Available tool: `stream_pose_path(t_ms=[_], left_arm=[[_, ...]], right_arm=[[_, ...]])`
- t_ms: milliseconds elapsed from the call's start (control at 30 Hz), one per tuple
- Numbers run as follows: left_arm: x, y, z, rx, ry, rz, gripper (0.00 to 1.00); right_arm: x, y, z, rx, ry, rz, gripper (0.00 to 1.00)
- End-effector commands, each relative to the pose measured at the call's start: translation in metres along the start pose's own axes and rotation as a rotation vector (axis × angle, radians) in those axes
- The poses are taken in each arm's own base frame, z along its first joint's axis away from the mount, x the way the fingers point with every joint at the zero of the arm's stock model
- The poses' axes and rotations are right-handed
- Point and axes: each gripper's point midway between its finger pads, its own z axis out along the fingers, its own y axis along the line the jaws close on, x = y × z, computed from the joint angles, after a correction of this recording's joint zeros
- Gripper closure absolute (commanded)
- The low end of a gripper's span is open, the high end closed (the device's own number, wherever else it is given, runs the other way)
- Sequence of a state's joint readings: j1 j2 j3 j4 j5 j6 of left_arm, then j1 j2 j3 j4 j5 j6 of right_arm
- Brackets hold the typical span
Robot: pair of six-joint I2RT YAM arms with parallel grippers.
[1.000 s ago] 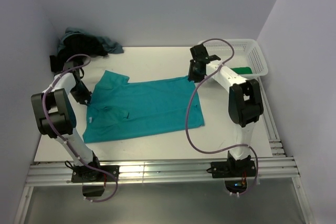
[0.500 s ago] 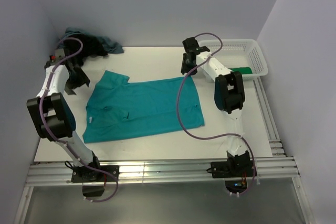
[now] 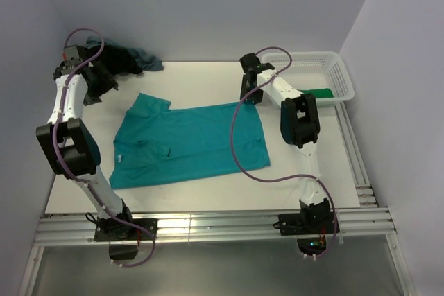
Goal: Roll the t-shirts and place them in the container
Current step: Fold the tshirt
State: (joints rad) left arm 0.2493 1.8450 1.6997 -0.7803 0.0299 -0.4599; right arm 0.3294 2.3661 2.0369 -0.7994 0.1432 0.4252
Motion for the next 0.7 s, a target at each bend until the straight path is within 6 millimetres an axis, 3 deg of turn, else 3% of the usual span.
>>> stream_pose_path(t_ms=[0,200,300,500,667], left_arm=[[-0.012,-0.019,0.007,0.063,-0.019,0.031,0.23],[-0.009,-0.039,0.028,0.059,-0.002,0.082,0.23],[-0.011,-0.051,0.035,0.083,-0.014,0.093,0.23],[-0.006,-0.071,0.055,0.163,-0.013,0.164,0.23],[0.005,-0.071,0.081,0.160,0.006,0.176,0.24]], right_arm=[[-0.009,-0.002,0.001,0.026,-0.024,-0.005,0.50],[-0.011,0.002,0.010,0.020,-0.021,0.000,0.50],[-0.008,0.003,0.015,0.019,-0.012,-0.002,0.55],[-0.003,0.003,0.019,0.015,0.005,-0.003,0.83],[-0.002,0.003,0.013,0.006,0.004,0.003,0.94]])
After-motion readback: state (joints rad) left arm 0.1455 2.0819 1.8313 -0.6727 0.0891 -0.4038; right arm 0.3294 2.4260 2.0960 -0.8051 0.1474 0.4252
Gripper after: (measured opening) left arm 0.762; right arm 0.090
